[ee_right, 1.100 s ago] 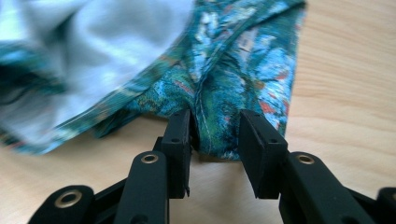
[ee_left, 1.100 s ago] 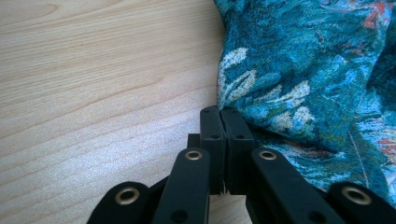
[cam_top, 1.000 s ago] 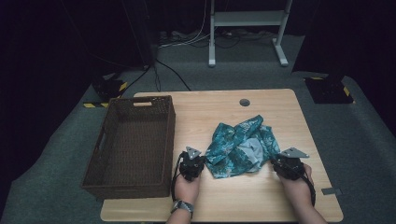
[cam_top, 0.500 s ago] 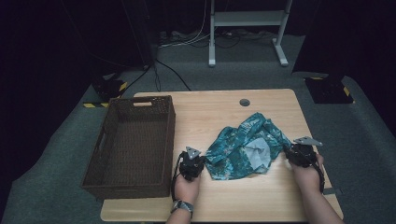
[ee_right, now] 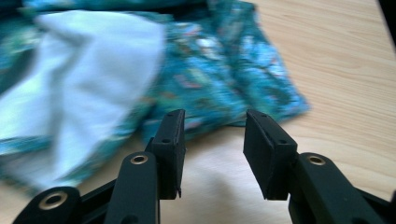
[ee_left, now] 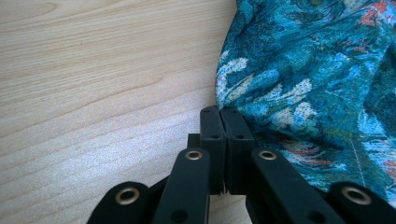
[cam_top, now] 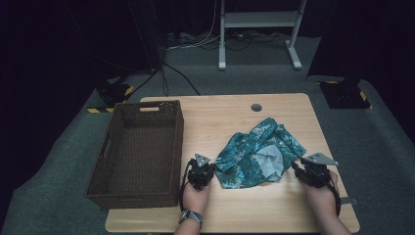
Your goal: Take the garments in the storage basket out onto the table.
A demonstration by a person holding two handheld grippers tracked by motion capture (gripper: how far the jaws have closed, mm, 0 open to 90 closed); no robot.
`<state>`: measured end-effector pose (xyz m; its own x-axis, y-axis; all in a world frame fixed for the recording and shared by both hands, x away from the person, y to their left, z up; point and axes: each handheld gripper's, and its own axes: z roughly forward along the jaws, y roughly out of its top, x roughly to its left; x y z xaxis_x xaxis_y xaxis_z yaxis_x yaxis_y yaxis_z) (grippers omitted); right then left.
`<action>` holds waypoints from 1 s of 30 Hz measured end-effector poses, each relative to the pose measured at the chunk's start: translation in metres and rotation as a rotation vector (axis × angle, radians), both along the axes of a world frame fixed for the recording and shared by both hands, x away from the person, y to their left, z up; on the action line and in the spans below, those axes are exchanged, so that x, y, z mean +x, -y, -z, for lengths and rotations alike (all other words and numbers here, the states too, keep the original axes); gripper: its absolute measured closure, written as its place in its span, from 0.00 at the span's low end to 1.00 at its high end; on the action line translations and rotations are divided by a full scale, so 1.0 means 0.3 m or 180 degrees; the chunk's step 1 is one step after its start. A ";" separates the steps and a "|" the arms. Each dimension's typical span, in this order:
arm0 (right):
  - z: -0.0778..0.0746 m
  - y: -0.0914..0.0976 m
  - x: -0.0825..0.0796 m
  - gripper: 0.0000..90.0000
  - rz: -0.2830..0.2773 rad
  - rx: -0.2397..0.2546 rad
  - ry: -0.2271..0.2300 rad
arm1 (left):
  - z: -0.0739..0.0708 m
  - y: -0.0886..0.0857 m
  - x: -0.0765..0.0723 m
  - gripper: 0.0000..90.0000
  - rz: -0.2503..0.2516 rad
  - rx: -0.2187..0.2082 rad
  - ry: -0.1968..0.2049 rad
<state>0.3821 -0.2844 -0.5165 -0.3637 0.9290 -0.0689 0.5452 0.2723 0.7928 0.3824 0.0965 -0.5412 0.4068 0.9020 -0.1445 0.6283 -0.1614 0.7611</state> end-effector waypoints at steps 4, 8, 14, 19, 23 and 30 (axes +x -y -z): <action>0.017 -0.055 -0.016 0.63 -0.0103 -0.0032 -0.0062 | 0.000 0.000 0.000 0.98 0.0003 -0.0001 -0.0002; 0.053 -0.086 0.011 0.62 -0.0107 -0.0012 -0.0161 | 0.001 -0.004 0.002 0.98 0.0006 -0.0043 -0.0014; 0.072 -0.095 0.053 0.83 -0.0105 0.0055 -0.0176 | 0.001 -0.005 0.003 0.98 0.0008 -0.0065 -0.0022; 0.067 -0.067 0.087 0.96 -0.0120 0.0050 -0.0213 | 0.001 -0.005 0.000 0.98 0.0067 -0.0062 -0.0023; 0.066 -0.030 0.112 0.96 -0.0047 0.0067 -0.0222 | 0.000 -0.002 -0.012 0.98 0.0120 -0.0016 -0.0007; 0.065 0.047 0.172 0.97 0.0083 0.0011 -0.0199 | 0.001 -0.015 -0.038 0.98 0.0077 -0.0026 -0.0011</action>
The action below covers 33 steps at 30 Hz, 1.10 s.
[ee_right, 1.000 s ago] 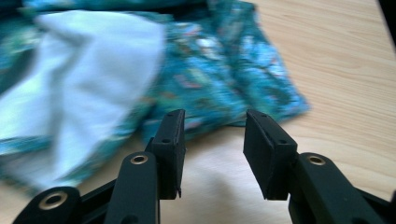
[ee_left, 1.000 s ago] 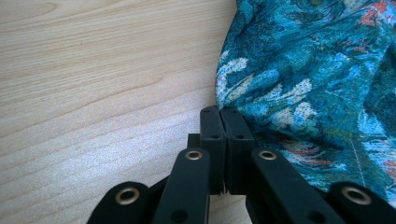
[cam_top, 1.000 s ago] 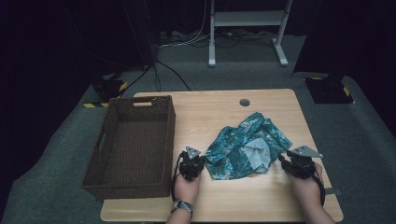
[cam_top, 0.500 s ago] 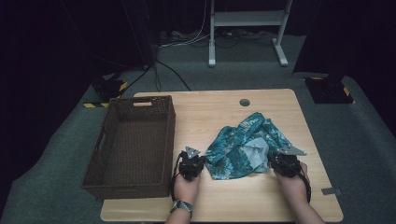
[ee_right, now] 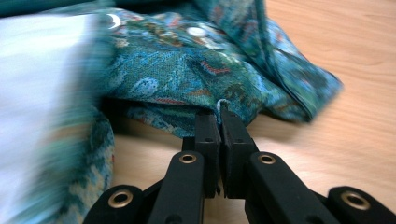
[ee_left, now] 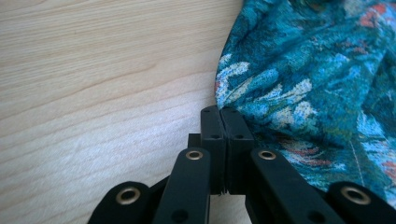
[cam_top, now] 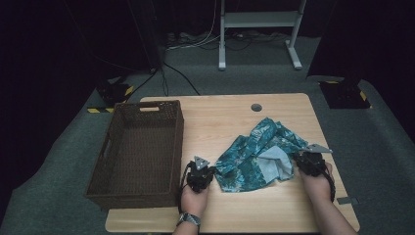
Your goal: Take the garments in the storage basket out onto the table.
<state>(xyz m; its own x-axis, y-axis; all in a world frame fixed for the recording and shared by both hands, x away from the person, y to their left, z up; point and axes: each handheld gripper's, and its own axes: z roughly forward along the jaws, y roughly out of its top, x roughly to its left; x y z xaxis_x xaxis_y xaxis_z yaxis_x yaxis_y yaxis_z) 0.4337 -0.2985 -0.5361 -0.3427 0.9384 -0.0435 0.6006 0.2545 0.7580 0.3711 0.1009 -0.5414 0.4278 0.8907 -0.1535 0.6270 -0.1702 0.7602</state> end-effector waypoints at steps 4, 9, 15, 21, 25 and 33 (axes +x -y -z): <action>-0.007 0.053 0.030 0.97 0.0089 -0.0040 -0.0036 | 0.000 -0.004 -0.007 0.98 -0.0034 -0.0007 0.0006; -0.028 0.125 0.039 0.95 0.0254 0.0033 -0.0028 | 0.001 -0.005 -0.008 0.98 -0.0043 -0.0015 0.0004; -0.054 0.114 -0.036 0.76 0.0240 0.0124 0.0073 | 0.001 -0.006 -0.006 0.98 -0.0033 -0.0040 -0.0007; -0.075 0.052 -0.153 0.68 0.0044 0.0341 0.0104 | 0.000 0.000 -0.009 0.96 -0.0018 0.0034 0.0027; -0.070 0.002 -0.199 0.65 -0.0072 0.0398 0.0094 | 0.000 -0.002 -0.007 0.95 -0.0021 0.0015 0.0020; -0.075 -0.005 -0.240 0.68 -0.0033 0.0295 0.0116 | 0.001 -0.005 -0.005 0.95 -0.0020 -0.0030 0.0003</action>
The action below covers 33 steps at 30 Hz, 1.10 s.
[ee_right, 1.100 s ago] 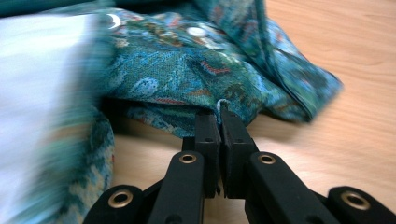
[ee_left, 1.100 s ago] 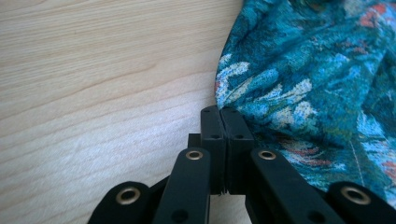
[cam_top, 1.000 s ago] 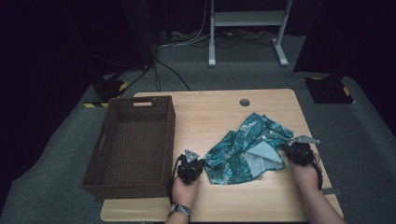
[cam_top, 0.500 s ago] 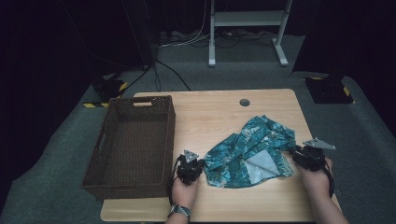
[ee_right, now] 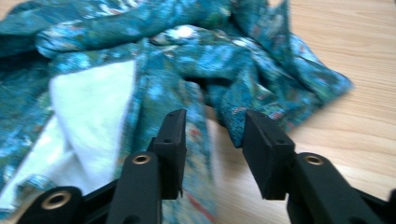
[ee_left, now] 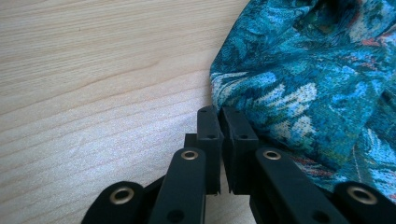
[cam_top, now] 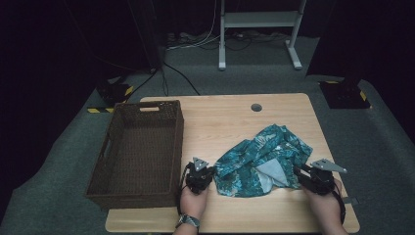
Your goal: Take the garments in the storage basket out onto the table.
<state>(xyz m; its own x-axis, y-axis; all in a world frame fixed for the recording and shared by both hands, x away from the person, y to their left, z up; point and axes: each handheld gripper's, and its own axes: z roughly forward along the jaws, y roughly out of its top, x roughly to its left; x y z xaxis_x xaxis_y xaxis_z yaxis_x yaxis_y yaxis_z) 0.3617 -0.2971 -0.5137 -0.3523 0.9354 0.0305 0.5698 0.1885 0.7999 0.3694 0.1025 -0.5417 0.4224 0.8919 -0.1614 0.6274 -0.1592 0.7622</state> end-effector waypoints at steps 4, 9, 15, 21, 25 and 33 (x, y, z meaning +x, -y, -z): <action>-0.012 0.038 -0.010 0.63 0.0109 -0.0163 0.0030 | 0.000 -0.001 0.001 0.95 -0.0001 -0.0011 -0.0004; -0.047 0.052 -0.041 0.63 0.0157 -0.0158 0.0168 | 0.000 0.001 0.001 0.94 0.0012 -0.0005 -0.0001; -0.025 -0.001 -0.054 0.68 -0.0068 -0.0037 0.0054 | -0.002 0.007 -0.001 0.86 0.0083 0.0027 0.0029; 0.042 -0.042 -0.030 0.66 -0.0181 -0.0088 -0.0177 | -0.016 0.012 -0.006 0.73 0.0022 -0.0178 -0.0037; 0.063 -0.047 -0.038 0.85 -0.0269 -0.0145 -0.0263 | -0.063 0.023 -0.013 0.69 0.0002 -0.0252 0.0138; 0.036 -0.083 -0.120 0.93 -0.0484 -0.0211 -0.0340 | -0.112 0.100 -0.016 0.64 0.0198 -0.0243 0.0231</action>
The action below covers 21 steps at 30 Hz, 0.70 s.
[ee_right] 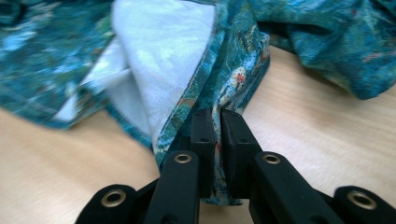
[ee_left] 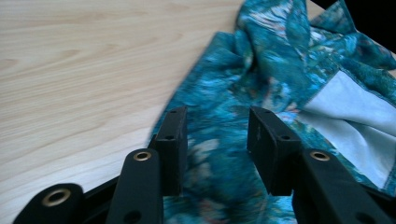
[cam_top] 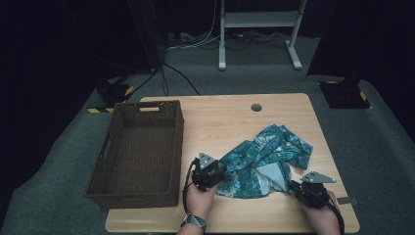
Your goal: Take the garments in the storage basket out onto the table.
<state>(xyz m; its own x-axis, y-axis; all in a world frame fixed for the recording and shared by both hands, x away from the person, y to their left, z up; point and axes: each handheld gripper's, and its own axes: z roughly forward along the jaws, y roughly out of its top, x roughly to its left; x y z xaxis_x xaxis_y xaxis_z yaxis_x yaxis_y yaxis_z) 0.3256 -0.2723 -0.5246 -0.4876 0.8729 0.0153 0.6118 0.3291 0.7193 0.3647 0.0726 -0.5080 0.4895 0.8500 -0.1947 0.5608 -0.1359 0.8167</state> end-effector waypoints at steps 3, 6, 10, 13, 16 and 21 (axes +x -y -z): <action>-0.006 -0.010 -0.035 0.90 -0.0029 0.0071 0.0000 | 0.019 0.036 0.014 0.60 0.0077 0.0113 -0.0079; -0.023 0.002 -0.054 0.79 0.0047 0.0156 0.0104 | 0.039 0.062 0.023 0.55 0.0105 0.0226 -0.0151; -0.050 0.044 -0.035 0.70 0.0263 0.0224 0.0271 | 0.060 0.077 0.016 0.51 0.0138 0.0315 -0.0164; -0.050 0.084 0.012 0.65 0.0448 0.0191 0.0322 | 0.074 0.083 0.010 0.47 0.0179 0.0397 -0.0138; -0.040 0.112 0.072 0.62 0.0607 0.0127 0.0375 | 0.089 0.091 0.007 0.47 0.0217 0.0538 -0.0162; -0.018 0.119 0.177 0.58 0.0755 0.0022 0.0348 | 0.095 0.098 0.001 0.55 0.0259 0.0741 -0.0065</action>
